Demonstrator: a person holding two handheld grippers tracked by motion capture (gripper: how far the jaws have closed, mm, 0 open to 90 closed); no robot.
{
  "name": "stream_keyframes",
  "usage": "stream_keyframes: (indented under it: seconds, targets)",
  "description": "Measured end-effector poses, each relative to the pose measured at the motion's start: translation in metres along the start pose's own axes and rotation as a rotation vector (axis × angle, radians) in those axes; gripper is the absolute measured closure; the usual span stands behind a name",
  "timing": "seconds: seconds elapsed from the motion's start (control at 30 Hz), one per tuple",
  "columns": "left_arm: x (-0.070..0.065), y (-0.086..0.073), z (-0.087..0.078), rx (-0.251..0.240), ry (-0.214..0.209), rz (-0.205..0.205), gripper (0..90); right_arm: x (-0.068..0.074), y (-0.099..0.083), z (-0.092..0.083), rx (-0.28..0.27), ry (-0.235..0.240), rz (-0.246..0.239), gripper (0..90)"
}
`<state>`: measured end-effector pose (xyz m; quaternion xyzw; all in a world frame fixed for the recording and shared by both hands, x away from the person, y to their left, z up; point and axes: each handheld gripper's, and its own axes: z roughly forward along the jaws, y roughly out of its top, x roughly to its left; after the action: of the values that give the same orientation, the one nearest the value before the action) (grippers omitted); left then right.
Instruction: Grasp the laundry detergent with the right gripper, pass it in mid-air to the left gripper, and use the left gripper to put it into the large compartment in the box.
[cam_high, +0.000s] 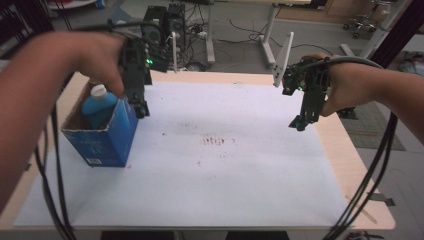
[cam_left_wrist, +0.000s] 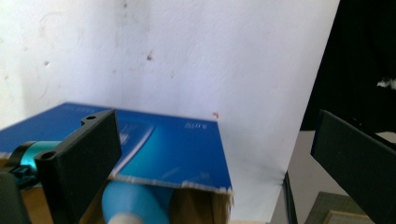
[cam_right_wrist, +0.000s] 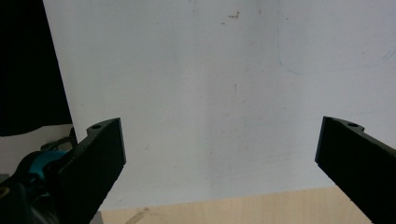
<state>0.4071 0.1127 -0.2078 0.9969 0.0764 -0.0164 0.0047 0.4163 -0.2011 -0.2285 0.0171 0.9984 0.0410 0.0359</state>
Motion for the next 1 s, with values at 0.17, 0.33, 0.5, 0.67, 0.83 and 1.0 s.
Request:
stream_keyframes:
  seconds: [0.17, 0.33, 0.5, 0.67, 0.83, 1.0]
  targets:
    - [0.005, 0.007, 0.008, -0.006, 0.006, 0.020, 1.7, -0.004, 0.001, 0.004, 0.015, 0.009, -0.006, 0.9]
    - [0.008, 0.012, 0.009, -0.022, 0.014, 0.029, 1.7, -0.007, 0.000, 0.007, 0.026, 0.016, 0.004, 1.0]
    - [0.010, 0.013, 0.010, -0.019, 0.009, 0.031, 1.7, -0.009, 0.000, 0.008, 0.033, 0.019, 0.009, 1.0]
    - [0.012, 0.014, 0.012, -0.008, 0.010, 0.032, 1.7, -0.009, 0.002, 0.010, 0.035, 0.022, 0.001, 1.0]
    - [0.013, 0.014, 0.013, -0.013, 0.007, 0.022, 1.7, -0.010, 0.005, 0.011, 0.038, 0.026, -0.002, 0.9]
    - [0.015, 0.012, 0.013, -0.010, 0.010, 0.020, 1.7, -0.011, 0.006, 0.012, 0.036, 0.028, -0.005, 1.0]
